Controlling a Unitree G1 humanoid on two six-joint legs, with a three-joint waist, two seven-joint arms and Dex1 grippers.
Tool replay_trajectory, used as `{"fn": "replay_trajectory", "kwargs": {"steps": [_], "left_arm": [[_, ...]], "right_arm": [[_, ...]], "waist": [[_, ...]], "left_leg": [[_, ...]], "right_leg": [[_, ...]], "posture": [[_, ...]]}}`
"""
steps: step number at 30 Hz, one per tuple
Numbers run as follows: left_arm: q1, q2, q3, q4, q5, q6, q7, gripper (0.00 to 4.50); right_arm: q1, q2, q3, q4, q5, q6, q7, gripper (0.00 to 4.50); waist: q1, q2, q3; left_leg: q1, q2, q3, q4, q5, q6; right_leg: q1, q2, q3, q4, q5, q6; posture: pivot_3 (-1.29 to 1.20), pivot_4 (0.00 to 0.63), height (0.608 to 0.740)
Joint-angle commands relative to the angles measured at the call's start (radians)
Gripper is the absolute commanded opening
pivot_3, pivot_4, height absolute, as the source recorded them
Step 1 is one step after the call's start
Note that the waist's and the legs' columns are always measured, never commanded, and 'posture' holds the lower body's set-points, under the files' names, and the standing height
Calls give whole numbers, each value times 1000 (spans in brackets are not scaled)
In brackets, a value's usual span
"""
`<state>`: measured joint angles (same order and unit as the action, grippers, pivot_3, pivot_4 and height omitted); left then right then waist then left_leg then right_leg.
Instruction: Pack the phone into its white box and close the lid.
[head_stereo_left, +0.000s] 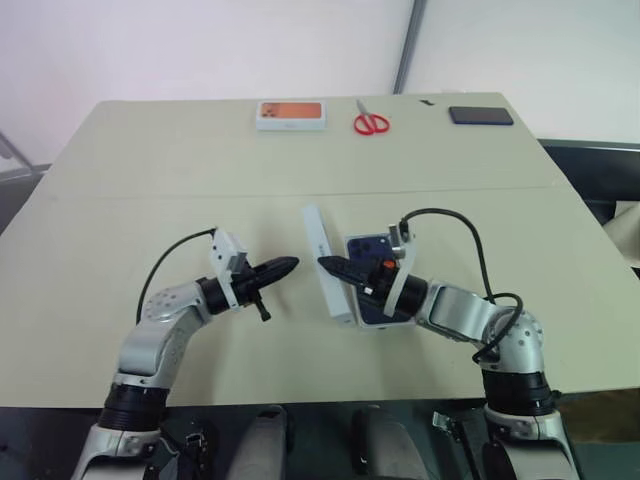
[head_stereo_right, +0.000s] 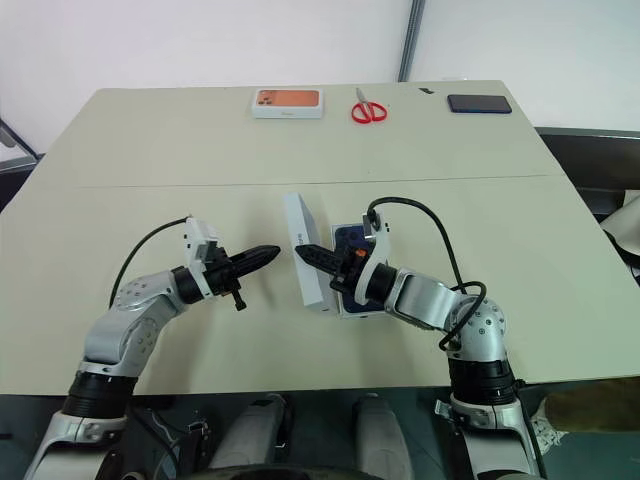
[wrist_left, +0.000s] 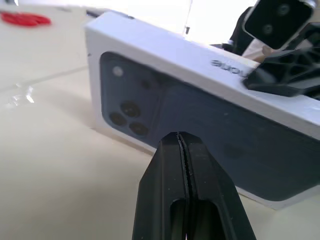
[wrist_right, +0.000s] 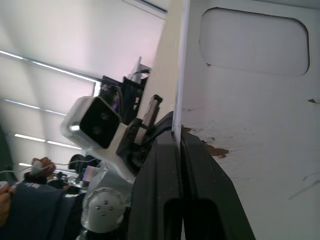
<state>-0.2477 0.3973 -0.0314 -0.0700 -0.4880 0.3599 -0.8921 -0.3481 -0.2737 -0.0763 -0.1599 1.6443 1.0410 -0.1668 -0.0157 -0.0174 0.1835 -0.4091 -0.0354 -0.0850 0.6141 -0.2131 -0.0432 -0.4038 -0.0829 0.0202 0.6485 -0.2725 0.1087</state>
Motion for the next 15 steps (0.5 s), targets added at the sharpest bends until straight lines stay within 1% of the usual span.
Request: {"fn": "replay_trajectory", "kwargs": {"steps": [1, 9, 12, 14, 15], "left_arm": [[-32, -22, -34, -1, 0, 28, 2, 31], [-85, -109, -90, 57, 21, 42, 18, 31], [-103, -131, -97, 76, 35, 32, 20, 0], [-111, -141, -97, 84, 41, 29, 19, 0], [-114, -145, -97, 87, 44, 28, 19, 0]], "right_arm": [[13, -20, 1, 11, -38, 1, 24, 0], [21, -41, -2, 11, -74, 1, 66, 0], [18, -55, -8, -12, -100, -7, 104, 978], [4, -74, -18, -33, -138, -22, 142, 2028], [-5, -92, -21, -49, -185, -41, 174, 2485]], "waist": [[0, 0, 0], [1, 0, 0], [4, 0, 0], [3, 0, 0], [3, 0, 0]], "left_leg": [[0, 0, 0, 0, 0, 0], [0, 0, 0, 0, 0, 0], [0, 0, 0, 1, 0, 0], [0, -1, 0, 1, 0, 0], [0, -1, 0, 1, 0, 0]], "right_leg": [[0, 0, 0, 0, 0, 0], [1, 0, 0, 0, 0, 0], [1, 0, 0, 0, 0, 0], [1, 0, 0, -1, 0, 0], [1, 0, 0, -1, 0, 0]], "posture": [[0, 150, 740], [0, 150, 740], [0, 150, 740], [0, 150, 740], [0, 150, 740]]}}
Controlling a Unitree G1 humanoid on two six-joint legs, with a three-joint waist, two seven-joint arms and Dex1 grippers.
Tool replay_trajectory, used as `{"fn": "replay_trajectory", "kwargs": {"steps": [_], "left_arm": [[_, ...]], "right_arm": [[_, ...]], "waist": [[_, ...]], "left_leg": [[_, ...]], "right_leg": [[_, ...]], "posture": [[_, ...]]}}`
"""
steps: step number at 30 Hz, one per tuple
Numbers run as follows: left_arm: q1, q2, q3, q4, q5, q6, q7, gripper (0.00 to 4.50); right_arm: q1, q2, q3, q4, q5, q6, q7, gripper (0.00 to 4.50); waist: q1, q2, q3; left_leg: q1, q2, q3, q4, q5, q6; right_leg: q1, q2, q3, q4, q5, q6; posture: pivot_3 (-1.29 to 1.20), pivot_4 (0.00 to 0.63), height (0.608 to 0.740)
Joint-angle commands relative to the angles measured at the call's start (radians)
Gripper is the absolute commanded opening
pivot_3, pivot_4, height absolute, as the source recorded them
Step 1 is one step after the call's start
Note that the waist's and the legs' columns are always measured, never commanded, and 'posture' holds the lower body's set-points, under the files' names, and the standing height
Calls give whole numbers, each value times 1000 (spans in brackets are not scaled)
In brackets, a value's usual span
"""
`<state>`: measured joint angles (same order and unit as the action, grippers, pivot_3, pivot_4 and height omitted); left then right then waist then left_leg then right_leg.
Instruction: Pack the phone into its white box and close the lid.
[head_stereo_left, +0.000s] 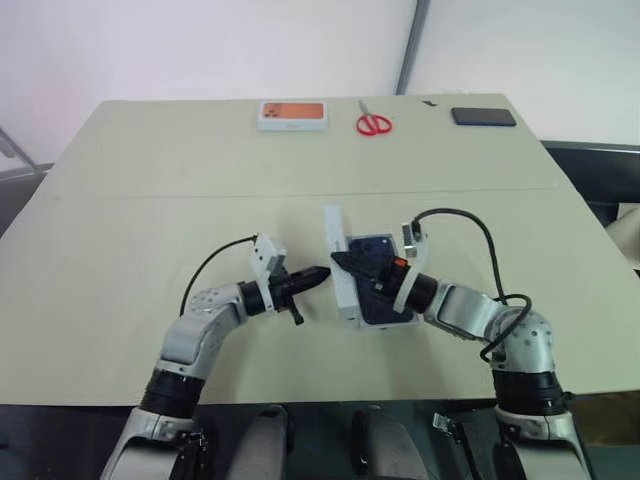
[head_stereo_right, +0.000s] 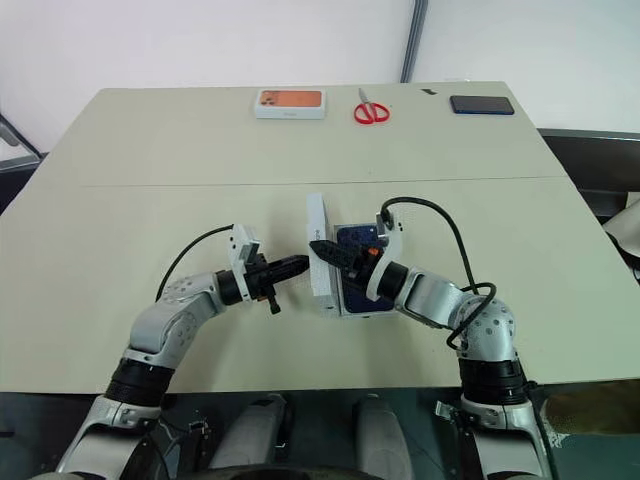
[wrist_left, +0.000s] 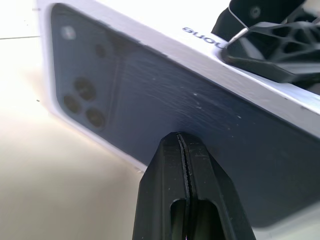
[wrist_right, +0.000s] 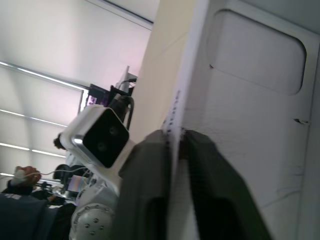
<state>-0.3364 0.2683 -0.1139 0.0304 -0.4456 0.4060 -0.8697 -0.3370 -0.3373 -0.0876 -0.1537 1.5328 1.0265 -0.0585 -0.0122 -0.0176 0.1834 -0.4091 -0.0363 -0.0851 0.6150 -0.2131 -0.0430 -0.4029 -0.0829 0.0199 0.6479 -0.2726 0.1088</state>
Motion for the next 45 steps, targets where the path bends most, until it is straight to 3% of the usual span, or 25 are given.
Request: {"fn": "replay_trajectory", "kwargs": {"steps": [1, 2, 7, 10, 14, 17, 22, 29, 32, 36, 45], "left_arm": [[-29, -20, -14, -10, 5, -19, -4, 0], [-34, -25, -15, -5, 8, -19, -3, 0], [-72, -57, -21, 35, 20, -30, 7, 0], [-96, -72, -27, 67, 31, -39, 0, 0], [-128, -89, -42, 124, 53, -61, -11, 0], [-134, -88, -37, 126, 62, -72, -5, 0], [-118, -50, 0, 85, 61, -74, 5, 0], [-124, 3, 46, 129, 63, -7, 50, 0], [-178, -7, 11, 187, 64, 84, 46, 0], [-234, 1, -11, 275, 104, 74, 25, 0], [-265, -33, -32, 272, 83, 174, -17, 0]], "right_arm": [[-24, -45, -17, -67, -101, -38, 96, 3083], [-27, -69, -28, -77, -106, -32, 137, 3534], [29, -221, -87, -96, -188, -38, 346, 3534], [33, -297, -98, -76, -351, -141, 469, 3534], [6, -355, -28, 4, -684, -402, 598, 3534], [5, -380, 65, 46, -943, -615, 656, 2655], [43, -370, 142, 88, -1143, -812, 743, 23], [7, -338, 139, 184, -1265, -904, 758, 23], [-6, -335, 152, 203, -1277, -915, 807, 23], [-14, -312, 153, 219, -1308, -927, 816, 23], [-20, -298, 141, 200, -1332, -919, 839, 23]], "waist": [[0, 0, 0], [0, 0, 0], [2, 0, 0], [-1, 0, 0], [-3, 0, 1], [-3, 0, 1], [0, -1, 1], [0, -1, 1], [2, -1, 1], [1, -1, 1], [-1, -1, 1]], "left_leg": [[0, 0, 0, 0, 0, 0], [0, 0, 0, 0, 0, 0], [-1, -1, 0, 0, 0, 0], [-1, -1, 0, 0, 0, 0], [0, -2, 1, 1, 0, 0], [0, -1, 1, 0, 0, 0], [0, -2, 1, 0, 0, 0], [0, -1, 0, 1, 0, 0], [0, -2, 0, 0, 0, 0], [0, -2, 0, 1, 0, 0], [0, -2, 0, 1, 0, 0]], "right_leg": [[0, 0, 0, 0, 0, 0], [0, 0, 0, 0, 0, 0], [0, 0, -1, -1, 0, 0], [0, 0, -1, -1, 0, 0], [0, 1, -1, -1, 0, 0], [0, 2, -1, -1, 0, 1], [0, 1, -1, 0, 0, 1], [0, 1, 0, 0, 0, 0], [0, 1, -1, 0, 0, 0], [0, 1, -1, 0, 0, 1], [0, 1, -1, 1, 0, 0]], "posture": [[0, 150, 740], [0, 150, 740], [0, 150, 740], [0, 150, 740], [0, 150, 740], [0, 150, 740], [0, 150, 740], [0, 150, 740], [0, 150, 740], [0, 150, 740], [0, 150, 740]]}}
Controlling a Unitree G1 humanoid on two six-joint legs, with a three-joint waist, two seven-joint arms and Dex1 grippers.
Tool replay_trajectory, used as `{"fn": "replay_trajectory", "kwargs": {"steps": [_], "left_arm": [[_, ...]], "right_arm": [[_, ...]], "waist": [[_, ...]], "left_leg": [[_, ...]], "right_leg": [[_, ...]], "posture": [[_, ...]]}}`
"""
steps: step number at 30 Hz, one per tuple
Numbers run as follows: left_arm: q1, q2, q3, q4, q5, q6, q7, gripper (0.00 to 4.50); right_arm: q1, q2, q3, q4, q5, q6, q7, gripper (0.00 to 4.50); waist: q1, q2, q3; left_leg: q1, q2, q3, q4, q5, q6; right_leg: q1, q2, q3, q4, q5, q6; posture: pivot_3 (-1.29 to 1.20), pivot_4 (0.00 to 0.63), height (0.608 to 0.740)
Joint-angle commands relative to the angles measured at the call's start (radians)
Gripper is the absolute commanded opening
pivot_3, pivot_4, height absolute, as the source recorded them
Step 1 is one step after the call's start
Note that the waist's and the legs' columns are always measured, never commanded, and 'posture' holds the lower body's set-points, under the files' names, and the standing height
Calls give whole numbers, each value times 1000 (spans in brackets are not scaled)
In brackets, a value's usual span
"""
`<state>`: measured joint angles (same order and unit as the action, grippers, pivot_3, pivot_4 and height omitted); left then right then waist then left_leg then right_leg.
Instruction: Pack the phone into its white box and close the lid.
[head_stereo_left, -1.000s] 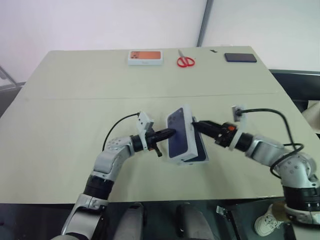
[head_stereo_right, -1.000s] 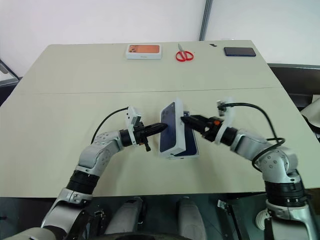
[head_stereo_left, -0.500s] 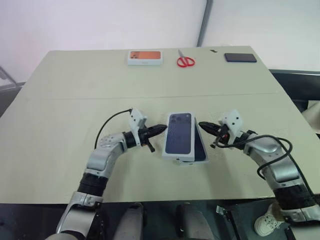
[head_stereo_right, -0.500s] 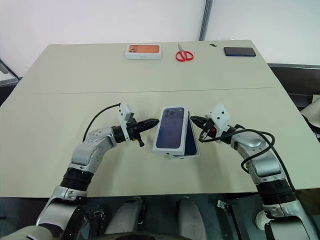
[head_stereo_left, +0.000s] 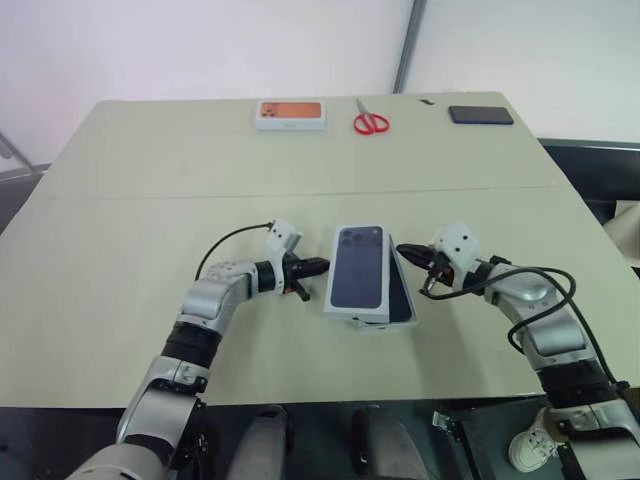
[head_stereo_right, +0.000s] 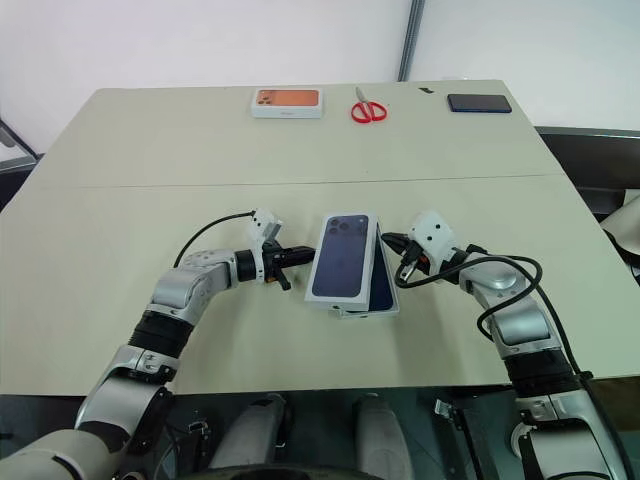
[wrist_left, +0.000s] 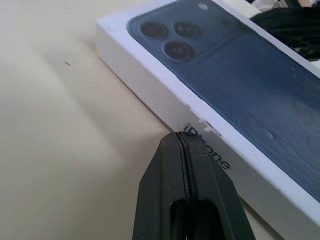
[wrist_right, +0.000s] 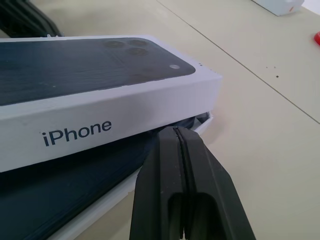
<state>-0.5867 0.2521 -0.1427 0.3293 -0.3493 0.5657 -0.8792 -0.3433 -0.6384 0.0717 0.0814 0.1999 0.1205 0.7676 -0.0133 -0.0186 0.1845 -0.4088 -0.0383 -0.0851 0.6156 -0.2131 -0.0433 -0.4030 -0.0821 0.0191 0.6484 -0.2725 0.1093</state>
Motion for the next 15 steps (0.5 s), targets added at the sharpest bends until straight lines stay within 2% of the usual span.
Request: {"fn": "replay_trajectory", "kwargs": {"steps": [1, 15], "left_arm": [[-18, -22, -3, -29, -13, 18, -8, 0], [-25, -50, -6, -113, -19, 42, -6, 0]], "right_arm": [[-9, 3, -17, -40, 4, -15, 24, 23], [23, -22, -39, -54, -2, -6, 71, 23]], "waist": [[1, 0, 0], [1, 0, 0]], "left_leg": [[0, 0, 0, 0, 0, 0], [0, 0, 0, 0, 0, 0]], "right_leg": [[0, 0, 0, 0, 0, 0], [0, 0, 0, 0, 0, 0]], "posture": [[0, 150, 740], [0, 150, 740]]}}
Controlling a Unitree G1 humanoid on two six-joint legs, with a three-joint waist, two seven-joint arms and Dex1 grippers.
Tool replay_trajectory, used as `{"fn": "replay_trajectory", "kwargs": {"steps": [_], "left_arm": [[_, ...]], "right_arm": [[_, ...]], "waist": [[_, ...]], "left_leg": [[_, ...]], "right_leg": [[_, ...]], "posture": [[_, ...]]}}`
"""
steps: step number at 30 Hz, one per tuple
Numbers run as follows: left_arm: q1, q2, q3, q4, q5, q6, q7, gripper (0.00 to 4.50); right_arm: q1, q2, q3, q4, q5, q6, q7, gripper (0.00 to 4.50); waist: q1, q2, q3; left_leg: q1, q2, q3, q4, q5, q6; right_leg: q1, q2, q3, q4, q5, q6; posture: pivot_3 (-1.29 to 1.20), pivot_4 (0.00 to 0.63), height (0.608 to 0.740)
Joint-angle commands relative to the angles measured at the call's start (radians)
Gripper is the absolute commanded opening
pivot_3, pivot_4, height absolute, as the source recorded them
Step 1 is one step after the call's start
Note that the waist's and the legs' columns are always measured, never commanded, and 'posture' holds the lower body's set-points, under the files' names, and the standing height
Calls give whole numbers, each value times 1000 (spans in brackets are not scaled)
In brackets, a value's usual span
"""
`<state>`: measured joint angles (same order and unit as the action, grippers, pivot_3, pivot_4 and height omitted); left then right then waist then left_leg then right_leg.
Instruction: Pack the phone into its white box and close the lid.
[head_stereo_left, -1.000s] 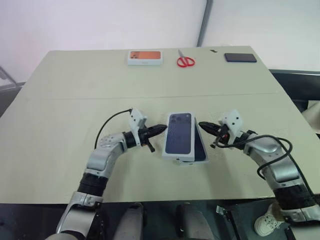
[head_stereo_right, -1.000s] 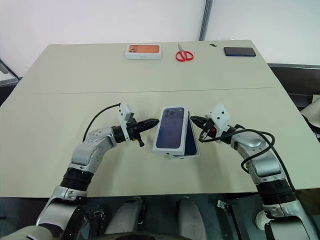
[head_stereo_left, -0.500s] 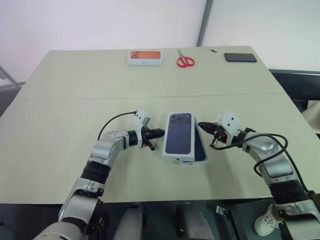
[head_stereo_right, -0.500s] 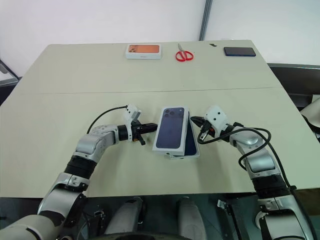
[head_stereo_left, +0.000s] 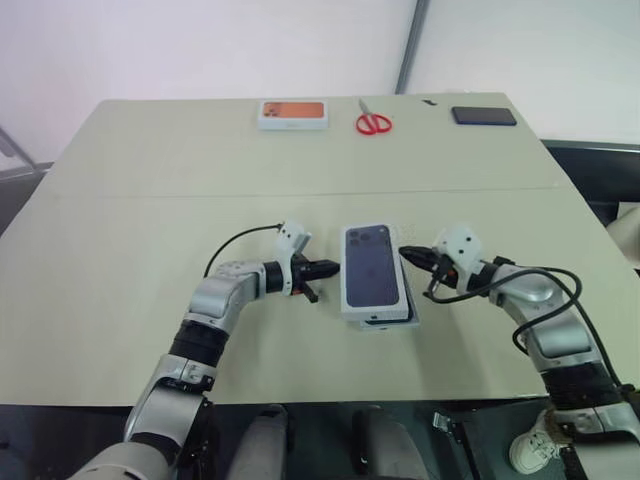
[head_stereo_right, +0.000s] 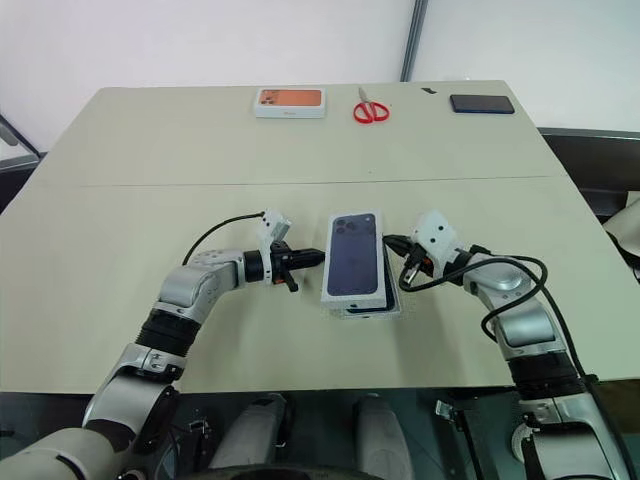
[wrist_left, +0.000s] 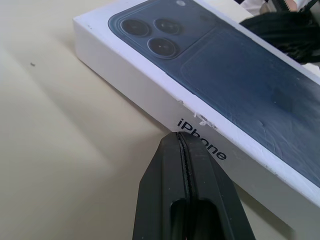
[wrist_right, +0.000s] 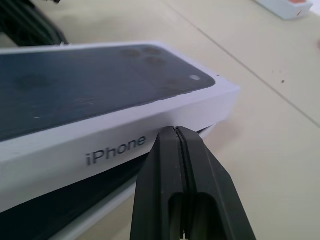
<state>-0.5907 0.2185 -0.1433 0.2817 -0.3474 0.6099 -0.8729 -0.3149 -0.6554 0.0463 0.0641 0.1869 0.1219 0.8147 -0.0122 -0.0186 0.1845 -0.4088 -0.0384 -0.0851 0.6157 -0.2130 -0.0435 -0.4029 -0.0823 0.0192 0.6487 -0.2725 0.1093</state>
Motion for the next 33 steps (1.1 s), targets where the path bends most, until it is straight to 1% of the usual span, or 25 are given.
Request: {"fn": "replay_trajectory", "kwargs": {"steps": [1, 14, 20, 33], "left_arm": [[-23, -17, -2, -71, -25, 6, -9, 0], [7, -19, -24, -129, -23, 38, -18, 0], [19, -10, -42, -147, -17, 35, -29, 0], [51, 16, -23, -203, -31, 54, -3, 0]], "right_arm": [[-3, -7, -14, -41, 13, -7, 30, 23], [65, -34, -40, -95, 3, 7, 49, 23], [75, -44, -36, -95, -18, -15, 48, 23], [66, -17, -15, -104, -28, -14, 50, 23]], "waist": [[0, 0, 0], [0, 0, 0], [0, 0, 0], [-1, 0, 0]], "left_leg": [[0, 0, 0, 0, 0, 0], [0, 0, 0, 0, 0, 0], [0, 0, 0, 0, 0, 0], [0, 0, 0, 0, 0, 0]], "right_leg": [[0, 0, 0, 0, 0, 0], [0, 0, 0, 0, 0, 0], [0, 0, 0, 0, 0, 0], [0, 0, 0, 0, 0, 0]], "posture": [[0, 150, 740], [0, 150, 740], [0, 150, 740], [0, 150, 740]]}}
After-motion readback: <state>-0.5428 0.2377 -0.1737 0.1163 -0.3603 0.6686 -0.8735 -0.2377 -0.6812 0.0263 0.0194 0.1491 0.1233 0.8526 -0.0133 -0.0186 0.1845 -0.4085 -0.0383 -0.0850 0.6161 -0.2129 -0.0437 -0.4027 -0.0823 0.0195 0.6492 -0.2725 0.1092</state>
